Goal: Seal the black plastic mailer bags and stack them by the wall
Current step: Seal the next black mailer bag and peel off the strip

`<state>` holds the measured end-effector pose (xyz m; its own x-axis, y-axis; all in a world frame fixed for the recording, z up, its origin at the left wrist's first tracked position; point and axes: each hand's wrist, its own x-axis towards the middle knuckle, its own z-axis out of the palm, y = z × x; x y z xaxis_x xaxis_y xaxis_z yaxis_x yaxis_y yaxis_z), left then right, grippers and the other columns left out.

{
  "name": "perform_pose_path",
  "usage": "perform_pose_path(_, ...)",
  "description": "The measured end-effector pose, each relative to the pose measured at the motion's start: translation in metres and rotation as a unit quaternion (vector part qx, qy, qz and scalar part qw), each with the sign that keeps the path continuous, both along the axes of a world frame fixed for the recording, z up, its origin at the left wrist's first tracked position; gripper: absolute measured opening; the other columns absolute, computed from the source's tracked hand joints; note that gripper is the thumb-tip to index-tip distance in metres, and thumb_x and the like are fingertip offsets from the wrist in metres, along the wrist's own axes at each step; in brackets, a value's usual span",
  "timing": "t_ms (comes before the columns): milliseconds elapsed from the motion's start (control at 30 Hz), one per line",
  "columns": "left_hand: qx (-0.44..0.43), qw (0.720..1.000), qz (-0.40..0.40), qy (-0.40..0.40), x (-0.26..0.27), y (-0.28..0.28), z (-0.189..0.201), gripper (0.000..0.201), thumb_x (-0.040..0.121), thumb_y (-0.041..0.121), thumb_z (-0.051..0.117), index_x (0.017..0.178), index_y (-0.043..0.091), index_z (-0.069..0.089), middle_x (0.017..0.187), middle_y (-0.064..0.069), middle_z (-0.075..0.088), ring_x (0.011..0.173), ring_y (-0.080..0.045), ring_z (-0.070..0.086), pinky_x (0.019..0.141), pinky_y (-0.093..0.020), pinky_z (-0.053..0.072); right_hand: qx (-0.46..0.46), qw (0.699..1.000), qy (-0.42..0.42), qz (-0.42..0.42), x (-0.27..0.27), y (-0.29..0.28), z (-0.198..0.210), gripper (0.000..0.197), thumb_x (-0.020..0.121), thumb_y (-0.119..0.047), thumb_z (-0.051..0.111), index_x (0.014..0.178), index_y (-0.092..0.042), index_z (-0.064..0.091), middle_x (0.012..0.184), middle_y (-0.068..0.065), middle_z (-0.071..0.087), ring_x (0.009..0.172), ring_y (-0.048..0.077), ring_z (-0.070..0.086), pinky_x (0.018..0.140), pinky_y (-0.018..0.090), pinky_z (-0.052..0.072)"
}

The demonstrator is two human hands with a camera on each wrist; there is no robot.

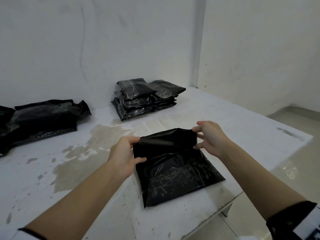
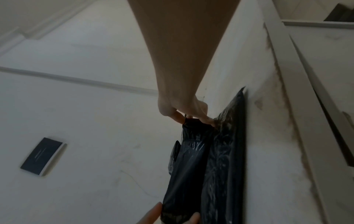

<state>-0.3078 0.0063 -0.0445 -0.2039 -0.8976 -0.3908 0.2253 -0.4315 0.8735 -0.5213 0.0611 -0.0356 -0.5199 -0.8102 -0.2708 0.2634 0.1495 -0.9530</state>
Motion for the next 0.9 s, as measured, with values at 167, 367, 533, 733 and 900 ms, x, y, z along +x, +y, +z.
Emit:
perform_pose_path(167, -0.007, 1.0, 0.015, -0.004, -0.003, 0.002, -0.002, 0.009, 0.088, 0.002, 0.05, 0.092, 0.005, 0.057, 0.131, -0.013, 0.05, 0.118, -0.031, 0.052, 0.084, -0.057, 0.049, -0.003, 1.0, -0.026, -0.004, -0.012, 0.005, 0.003, 0.036, 0.087, 0.009, 0.045, 0.12, -0.004, 0.047, 0.116, 0.01, 0.046, 0.109, 0.029, 0.051, 0.074, 0.057, 0.045)
perform_pose_path(367, -0.007, 1.0, -0.02, -0.007, -0.015, 0.009, -0.004, 0.012, 0.089, 0.003, 0.051, 0.099, 0.003, 0.058, 0.135, -0.013, 0.05, 0.121, -0.033, 0.05, 0.076, -0.054, 0.05, 0.023, 1.0, 0.006, -0.017, -0.023, 0.008, 0.007, 0.021, 0.085, 0.011, 0.044, 0.095, -0.006, 0.051, 0.116, 0.012, 0.046, 0.112, 0.03, 0.05, 0.069, 0.054, 0.045)
perform_pose_path(533, -0.041, 0.999, 0.009, -0.007, -0.024, 0.018, -0.005, 0.009, 0.09, 0.002, 0.05, 0.088, 0.007, 0.058, 0.128, -0.012, 0.053, 0.09, -0.021, 0.06, 0.085, -0.054, 0.05, 0.002, 0.999, -0.02, -0.038, -0.031, 0.018, 0.001, 0.021, 0.084, 0.01, 0.042, 0.096, -0.004, 0.05, 0.099, 0.01, 0.046, 0.108, 0.029, 0.05, 0.068, 0.051, 0.043)
perform_pose_path(733, -0.07, 0.997, -0.001, 0.01, -0.021, 0.027, -0.012, 0.015, 0.089, -0.002, 0.047, 0.083, 0.004, 0.06, 0.119, -0.013, 0.055, 0.123, -0.025, 0.048, 0.092, -0.05, 0.049, -0.056, 0.997, -0.027, -0.046, -0.031, 0.032, -0.016, 0.031, 0.079, 0.012, 0.036, 0.103, -0.002, 0.05, 0.098, 0.017, 0.049, 0.109, 0.03, 0.051, 0.073, 0.052, 0.049)
perform_pose_path(900, -0.162, 0.983, -0.068, -0.049, -0.012, 0.031, -0.026, 0.021, 0.087, -0.008, 0.042, 0.081, 0.0, 0.061, 0.097, -0.01, 0.053, 0.087, -0.017, 0.049, 0.083, -0.037, 0.05, -0.052, 0.997, 0.05, -0.017, -0.032, 0.04, -0.029, 0.038, 0.077, 0.017, 0.03, 0.094, -0.011, 0.049, 0.062, 0.011, 0.047, 0.104, 0.029, 0.058, 0.083, 0.045, 0.046)
